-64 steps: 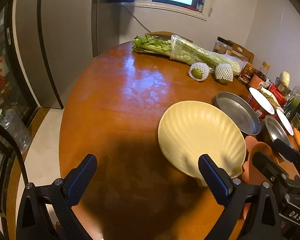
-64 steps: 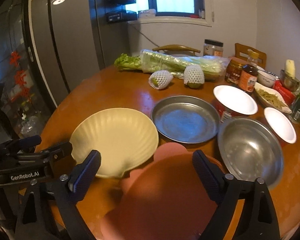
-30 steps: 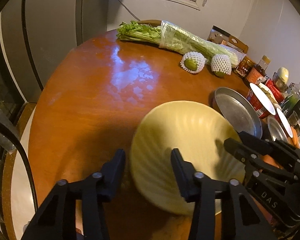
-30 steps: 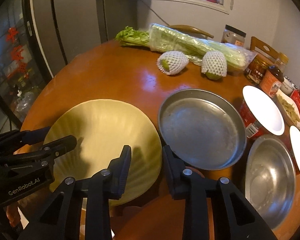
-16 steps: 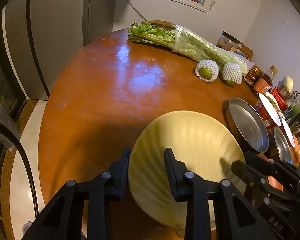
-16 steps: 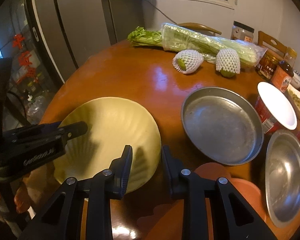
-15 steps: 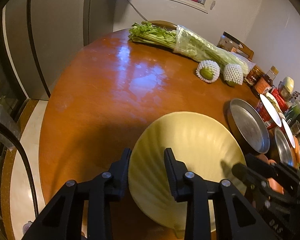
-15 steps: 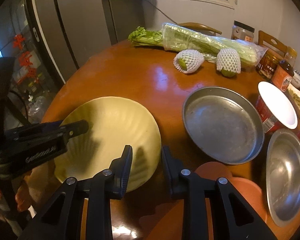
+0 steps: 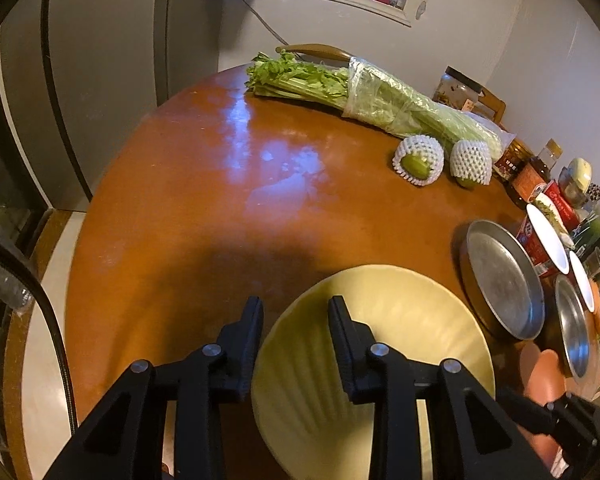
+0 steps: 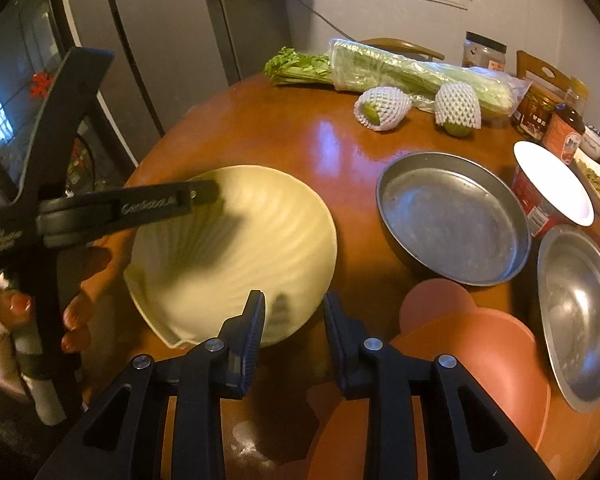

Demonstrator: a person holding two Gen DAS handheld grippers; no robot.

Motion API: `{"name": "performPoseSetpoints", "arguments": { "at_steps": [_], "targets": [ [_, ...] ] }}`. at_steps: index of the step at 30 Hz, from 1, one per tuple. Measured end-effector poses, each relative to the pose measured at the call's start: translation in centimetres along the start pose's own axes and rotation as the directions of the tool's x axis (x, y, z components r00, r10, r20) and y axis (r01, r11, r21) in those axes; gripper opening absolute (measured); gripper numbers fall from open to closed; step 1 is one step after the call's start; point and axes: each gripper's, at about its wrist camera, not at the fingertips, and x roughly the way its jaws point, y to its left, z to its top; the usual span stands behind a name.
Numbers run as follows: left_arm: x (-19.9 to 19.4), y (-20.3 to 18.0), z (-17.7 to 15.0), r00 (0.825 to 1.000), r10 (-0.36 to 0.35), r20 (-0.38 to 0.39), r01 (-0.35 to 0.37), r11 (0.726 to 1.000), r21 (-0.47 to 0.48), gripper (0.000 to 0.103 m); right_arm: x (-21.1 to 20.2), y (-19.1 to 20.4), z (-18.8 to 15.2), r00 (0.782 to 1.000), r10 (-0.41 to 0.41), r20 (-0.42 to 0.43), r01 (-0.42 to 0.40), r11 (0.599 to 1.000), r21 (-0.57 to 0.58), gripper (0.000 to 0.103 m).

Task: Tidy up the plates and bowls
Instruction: 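Lift the shell plate with the left tool and set it down on the table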

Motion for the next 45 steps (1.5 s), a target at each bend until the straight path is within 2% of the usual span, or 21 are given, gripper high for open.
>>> {"name": "performPoseSetpoints", "arguments": {
  "at_steps": [4, 14, 25, 33, 45],
  "targets": [
    [0.5, -0.3, 0.0, 1.000, 0.008, -0.002, -0.008, 1.000, 0.003, 0.038, -0.3, 0.1, -0.2, 1.000, -0.003, 0.007, 0.003, 1.000, -0.006, 0.032],
    [0.4, -0.4, -0.2, 1.000, 0.029, 0.000, -0.029, 0.999, 0.015, 0.040, 0.2, 0.0, -0.3, 1.000, 0.011, 0.001, -0.011, 1.000, 0.000, 0.032],
    [-1.1, 0.1, -0.4, 0.997, 0.066, 0.033, -0.066, 0.998, 0.017, 0.050, 0.0, -0.4, 0.2, 1.000, -0.003, 0.020, 0.002, 1.000, 0.018, 0.036],
    [-3.4, -0.1, -0.7, 0.995, 0.070, 0.077, -0.072, 0.997, 0.021, 0.060, -1.3, -0.3, 0.4, 0.998, -0.015, 0.064, 0.014, 1.000, 0.017, 0.043],
    [-6.4, -2.3, -1.9, 0.991, 0.049, 0.122, -0.055, 0.997, 0.051, 0.061, -4.6, -1.2, -0.4, 0.988, -0.050, 0.145, 0.044, 0.998, 0.046, 0.049]
  ]
}}
